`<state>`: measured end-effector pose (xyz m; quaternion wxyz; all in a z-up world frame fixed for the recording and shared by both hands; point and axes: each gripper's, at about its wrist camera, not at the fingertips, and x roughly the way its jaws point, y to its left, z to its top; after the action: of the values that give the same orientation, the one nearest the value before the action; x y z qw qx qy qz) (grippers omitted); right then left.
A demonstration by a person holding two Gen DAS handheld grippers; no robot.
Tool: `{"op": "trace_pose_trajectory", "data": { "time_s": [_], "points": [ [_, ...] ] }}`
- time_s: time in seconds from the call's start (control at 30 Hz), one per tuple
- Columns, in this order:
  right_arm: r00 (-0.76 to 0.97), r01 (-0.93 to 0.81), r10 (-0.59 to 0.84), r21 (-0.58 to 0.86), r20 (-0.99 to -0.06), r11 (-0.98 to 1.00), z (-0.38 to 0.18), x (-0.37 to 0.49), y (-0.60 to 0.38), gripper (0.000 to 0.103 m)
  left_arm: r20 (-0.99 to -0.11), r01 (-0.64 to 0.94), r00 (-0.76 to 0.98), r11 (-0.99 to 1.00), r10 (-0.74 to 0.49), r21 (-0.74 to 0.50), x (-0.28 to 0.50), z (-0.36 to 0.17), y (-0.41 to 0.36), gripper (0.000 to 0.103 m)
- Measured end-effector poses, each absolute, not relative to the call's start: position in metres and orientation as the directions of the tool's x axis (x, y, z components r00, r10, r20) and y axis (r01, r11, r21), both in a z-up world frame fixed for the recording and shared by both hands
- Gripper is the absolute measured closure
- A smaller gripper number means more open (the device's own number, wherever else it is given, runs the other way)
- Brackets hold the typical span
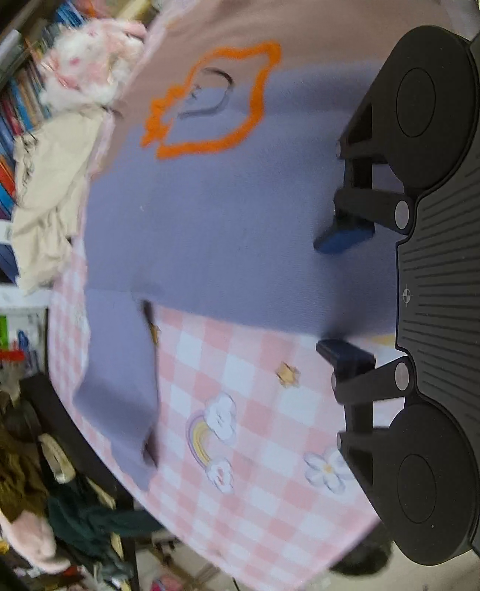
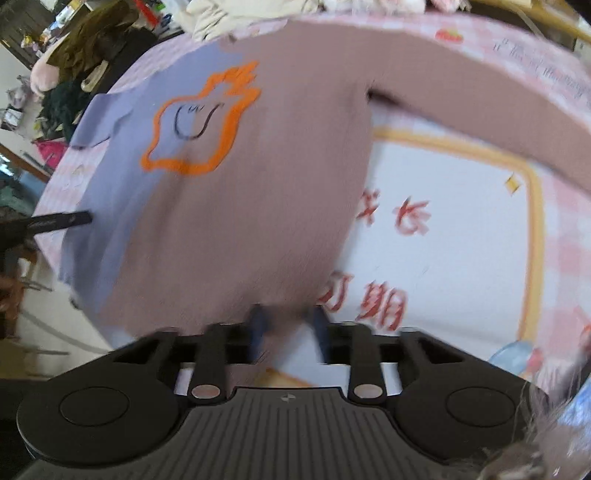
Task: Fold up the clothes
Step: 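Lay the sweater flat on the mat with both grippers, front facing up, then pull the sweater hem with both grippers to smooth it flat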
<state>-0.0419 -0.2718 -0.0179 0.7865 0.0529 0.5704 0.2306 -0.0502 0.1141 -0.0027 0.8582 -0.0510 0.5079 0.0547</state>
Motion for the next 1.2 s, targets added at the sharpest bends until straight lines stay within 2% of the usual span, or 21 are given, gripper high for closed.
{"op": "trace_pose_trajectory", "data": {
  "time_s": [0.03,0.1,0.13,0.27,0.37,0.4,0.47,0.57,0.63,0.67,0.7,0.73,0.87,1.0,1.03,1.2],
  "points": [
    [0.243,-0.308,0.428,0.349,-0.87,0.885,-0.019,-0.042,-0.27,0.089,-0.873,-0.131,0.486,0.991,0.029,-0.04,-0.046,-0.003,0.115,0.065],
    [0.286,-0.302,0.393,0.307,-0.874,0.902,-0.017,-0.041,-0.268,0.094,-0.863,-0.088,0.506,0.994,-0.006,-0.059,-0.038,-0.004,0.116,0.089],
    [0.312,-0.292,0.367,0.279,-0.876,0.915,-0.016,-0.041,-0.267,0.095,-0.857,-0.066,0.515,0.996,-0.024,-0.068,-0.034,-0.004,0.117,0.093],
    [0.411,-0.246,0.258,0.167,-0.874,0.955,-0.013,-0.038,-0.265,0.099,-0.824,-0.044,0.561,0.992,-0.073,-0.118,-0.008,-0.01,0.124,0.094],
    [0.479,-0.202,0.173,0.084,-0.86,0.976,-0.011,-0.037,-0.263,0.102,-0.827,0.023,0.555,0.996,-0.088,-0.09,0.004,-0.011,0.113,0.095],
    [0.482,-0.194,0.17,0.084,-0.859,0.977,-0.011,-0.039,-0.262,0.102,-0.829,0.059,0.551,0.996,-0.092,-0.071,0.002,-0.011,0.111,0.095],
    [0.428,-0.197,0.242,0.172,-0.871,0.965,-0.015,-0.051,-0.259,0.102,-0.83,0.105,0.548,0.993,-0.105,-0.056,-0.009,-0.012,0.117,0.094],
    [0.441,-0.169,0.255,0.199,-0.86,0.965,-0.011,-0.064,-0.255,0.101,-0.835,0.09,0.539,0.994,-0.106,-0.068,-0.021,-0.011,0.137,0.094],
    [0.483,-0.115,0.233,0.203,-0.844,0.973,-0.006,-0.067,-0.258,0.095,-0.833,0.07,0.541,0.993,-0.117,-0.094,-0.022,-0.012,0.146,0.086],
    [0.502,-0.081,0.217,0.204,-0.837,0.976,-0.004,-0.065,-0.262,0.084,-0.83,0.051,0.544,0.992,-0.124,-0.115,-0.021,-0.011,0.151,0.085],
    [0.51,-0.064,0.207,0.203,-0.835,0.977,-0.003,-0.061,-0.264,0.068,-0.828,0.032,0.546,0.99,-0.13,-0.135,-0.019,-0.011,0.156,0.082],
    [0.515,-0.055,0.2,0.201,-0.834,0.978,-0.003,-0.057,-0.264,0.064,-0.825,0.012,0.549,0.988,-0.136,-0.155,-0.017,-0.011,0.16,0.078],
    [0.499,-0.073,0.189,0.176,-0.846,0.982,-0.011,-0.045,-0.248,0.067,-0.823,-0.02,0.556,0.988,-0.116,-0.153,-0.004,-0.016,0.164,0.077],
    [0.493,-0.114,0.192,0.156,-0.848,0.981,-0.014,-0.049,-0.235,0.091,-0.817,0.057,0.564,0.993,-0.117,-0.102,0.004,-0.017,0.153,0.084],
    [0.491,-0.123,0.199,0.159,-0.848,0.98,-0.014,-0.052,-0.234,0.092,-0.818,0.08,0.561,0.992,-0.128,-0.1,0.007,-0.017,0.15,0.09],
    [0.496,-0.071,0.173,0.159,-0.851,0.985,-0.014,-0.078,-0.246,0.092,-0.819,0.215,0.542,0.973,-0.186,-0.08,0.022,-0.016,0.128,0.092]
  ]
}}
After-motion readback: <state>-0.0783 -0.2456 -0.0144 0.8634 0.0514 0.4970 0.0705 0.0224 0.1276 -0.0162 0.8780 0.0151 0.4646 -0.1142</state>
